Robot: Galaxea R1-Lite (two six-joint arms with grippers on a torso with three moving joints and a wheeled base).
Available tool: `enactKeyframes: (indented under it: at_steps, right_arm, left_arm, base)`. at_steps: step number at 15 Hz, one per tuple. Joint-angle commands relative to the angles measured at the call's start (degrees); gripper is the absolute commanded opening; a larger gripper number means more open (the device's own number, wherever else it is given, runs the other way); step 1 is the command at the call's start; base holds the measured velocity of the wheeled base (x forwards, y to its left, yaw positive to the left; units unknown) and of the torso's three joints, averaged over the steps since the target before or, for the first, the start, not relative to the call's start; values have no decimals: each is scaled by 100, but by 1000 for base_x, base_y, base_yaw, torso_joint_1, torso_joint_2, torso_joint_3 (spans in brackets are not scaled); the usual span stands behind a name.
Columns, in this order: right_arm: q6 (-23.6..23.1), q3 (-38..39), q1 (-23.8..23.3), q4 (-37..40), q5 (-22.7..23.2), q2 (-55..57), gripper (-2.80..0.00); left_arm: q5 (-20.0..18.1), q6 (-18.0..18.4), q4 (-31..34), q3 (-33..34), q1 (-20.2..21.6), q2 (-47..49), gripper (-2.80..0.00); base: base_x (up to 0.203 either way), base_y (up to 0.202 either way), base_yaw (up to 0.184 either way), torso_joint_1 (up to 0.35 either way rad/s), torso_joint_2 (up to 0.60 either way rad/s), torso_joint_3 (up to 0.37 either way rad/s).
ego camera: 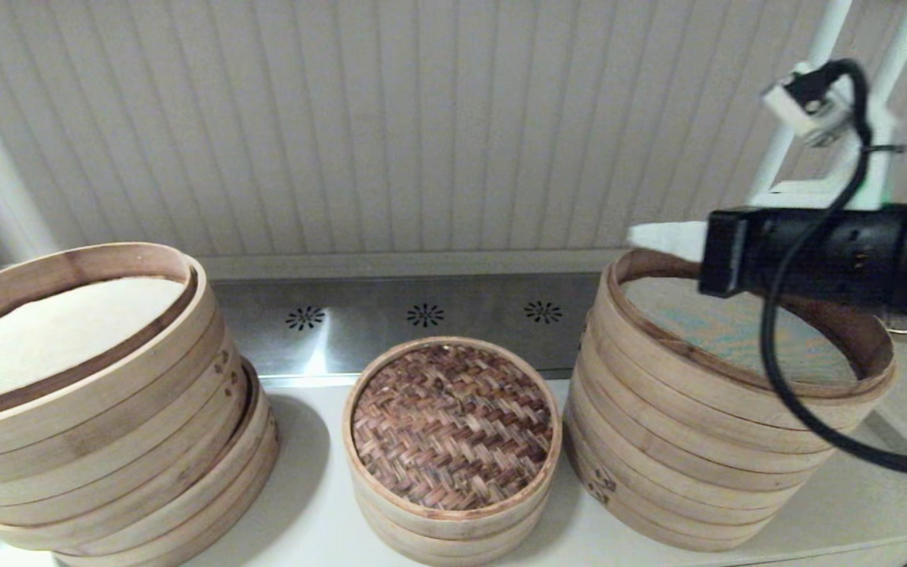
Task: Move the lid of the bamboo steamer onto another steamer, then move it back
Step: Pick up the steamer
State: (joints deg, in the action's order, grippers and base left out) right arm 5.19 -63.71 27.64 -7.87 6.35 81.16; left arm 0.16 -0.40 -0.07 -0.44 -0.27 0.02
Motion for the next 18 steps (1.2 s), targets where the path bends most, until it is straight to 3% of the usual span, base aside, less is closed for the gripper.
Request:
enactKeyframes:
  at_steps: [1, 5, 6, 13, 18]
  right_arm:
    - [10, -99, 602, -201, -9, 863, -280]
    - [13, -149, 865, -304, -4, 1622, -280]
    - [19, -166, 960, -334, -7, 1858, 0]
    - [-10, -481, 1097, -834, -20, 3115, 0]
    - [-16, -474, 1059, -1024, -73, 3206, 0]
  left_arm:
    - [2, -4, -1, 0, 0, -2, -280]
    - [2, -4, -1, 0, 0, -2, -280]
    - [2, -4, -1, 0, 0, -2, -280]
    - [2, -4, -1, 0, 0, -2, -280]
    - [2, -4, -1, 0, 0, -2, -280]
  base:
    - [0, 0, 0, 0, 0, 0]
    - [0, 0, 0, 0, 0, 0]
    - [0, 0, 0, 2, 11, 26]
    - [0, 0, 0, 0, 0, 0]
    - [0, 0, 0, 0, 0, 0]
